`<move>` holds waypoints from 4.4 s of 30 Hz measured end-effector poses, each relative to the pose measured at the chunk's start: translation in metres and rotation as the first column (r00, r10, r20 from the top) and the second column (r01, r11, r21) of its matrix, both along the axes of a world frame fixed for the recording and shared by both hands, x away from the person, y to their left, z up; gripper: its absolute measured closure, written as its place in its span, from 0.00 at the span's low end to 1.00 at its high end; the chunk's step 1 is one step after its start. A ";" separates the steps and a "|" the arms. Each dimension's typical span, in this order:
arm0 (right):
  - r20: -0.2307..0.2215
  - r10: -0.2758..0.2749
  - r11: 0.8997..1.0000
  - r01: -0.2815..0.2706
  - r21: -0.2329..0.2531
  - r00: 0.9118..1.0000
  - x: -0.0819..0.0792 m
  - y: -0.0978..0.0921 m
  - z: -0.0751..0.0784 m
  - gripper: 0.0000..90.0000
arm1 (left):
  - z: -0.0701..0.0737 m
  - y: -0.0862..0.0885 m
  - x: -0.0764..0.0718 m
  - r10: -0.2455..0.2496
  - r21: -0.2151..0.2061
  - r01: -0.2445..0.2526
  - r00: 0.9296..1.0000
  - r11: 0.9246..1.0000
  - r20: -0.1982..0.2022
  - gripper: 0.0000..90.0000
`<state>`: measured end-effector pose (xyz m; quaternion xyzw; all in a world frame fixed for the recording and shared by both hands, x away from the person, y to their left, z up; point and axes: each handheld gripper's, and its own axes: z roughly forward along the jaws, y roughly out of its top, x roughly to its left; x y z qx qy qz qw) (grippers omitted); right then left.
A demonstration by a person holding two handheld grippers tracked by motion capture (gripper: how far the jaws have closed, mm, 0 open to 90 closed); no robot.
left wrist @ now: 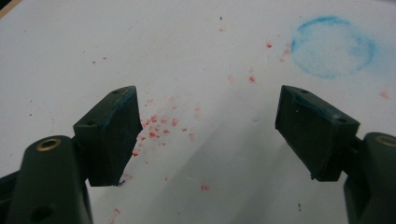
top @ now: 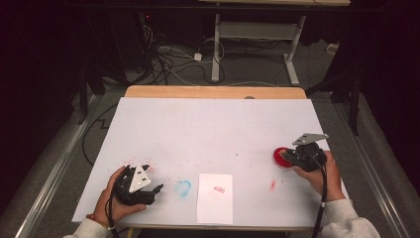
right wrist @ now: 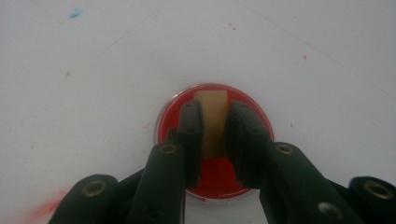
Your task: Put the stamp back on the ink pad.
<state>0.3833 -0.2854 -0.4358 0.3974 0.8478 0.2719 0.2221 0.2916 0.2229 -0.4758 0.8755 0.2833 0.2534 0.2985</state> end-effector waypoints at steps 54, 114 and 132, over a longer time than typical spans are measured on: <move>0.236 0.001 0.994 -0.026 0.103 0.972 -0.018 0.016 0.030 0.45 | 0.001 0.001 0.000 -0.003 0.005 0.003 1.000 1.000 -0.001 0.24; 0.456 0.074 0.991 -0.118 0.069 0.887 -0.089 0.033 0.028 0.22 | 0.001 0.000 0.000 -0.005 -0.001 0.005 1.000 1.000 -0.003 0.24; 0.461 0.044 0.996 -0.077 0.054 0.886 -0.104 0.011 0.011 0.21 | 0.003 0.000 -0.001 -0.007 -0.016 0.007 1.000 1.000 0.002 0.23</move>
